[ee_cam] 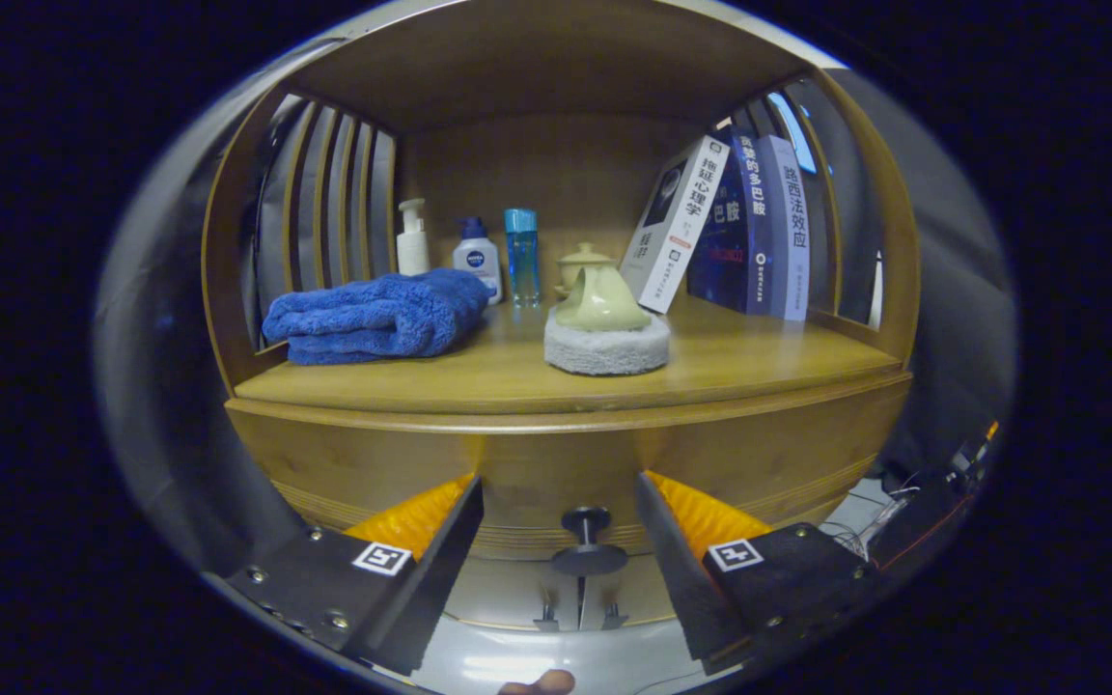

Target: Pull open the drawer, take out the items inside it, and place them on the countertop above the cabinet.

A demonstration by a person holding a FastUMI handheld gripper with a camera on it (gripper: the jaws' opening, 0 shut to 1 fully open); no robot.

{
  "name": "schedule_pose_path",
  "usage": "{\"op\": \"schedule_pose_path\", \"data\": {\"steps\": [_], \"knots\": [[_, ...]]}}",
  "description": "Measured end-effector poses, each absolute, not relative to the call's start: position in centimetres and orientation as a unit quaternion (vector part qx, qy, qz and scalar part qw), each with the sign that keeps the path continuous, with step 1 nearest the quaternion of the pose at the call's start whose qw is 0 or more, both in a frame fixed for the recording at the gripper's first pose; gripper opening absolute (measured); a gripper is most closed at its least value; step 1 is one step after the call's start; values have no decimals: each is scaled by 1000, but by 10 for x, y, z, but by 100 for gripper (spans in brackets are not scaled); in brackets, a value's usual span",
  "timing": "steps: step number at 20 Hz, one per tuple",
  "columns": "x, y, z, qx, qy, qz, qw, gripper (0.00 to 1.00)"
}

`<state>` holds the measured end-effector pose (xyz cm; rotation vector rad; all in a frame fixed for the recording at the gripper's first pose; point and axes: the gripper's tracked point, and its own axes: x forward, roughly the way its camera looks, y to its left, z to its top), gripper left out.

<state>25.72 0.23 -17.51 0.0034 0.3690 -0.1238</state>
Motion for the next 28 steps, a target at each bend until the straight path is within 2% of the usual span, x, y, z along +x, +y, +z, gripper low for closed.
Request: {"op": "schedule_pose_path", "data": {"steps": [6,13,22,28], "knots": [[253,4,-172,5,187,-54,981,97],[237,11,-139,-9,153,-45,987,98],[199,29,-19,-34,59,-46,997,97],[157,28,32,-49,31,-53,997,97]]}}
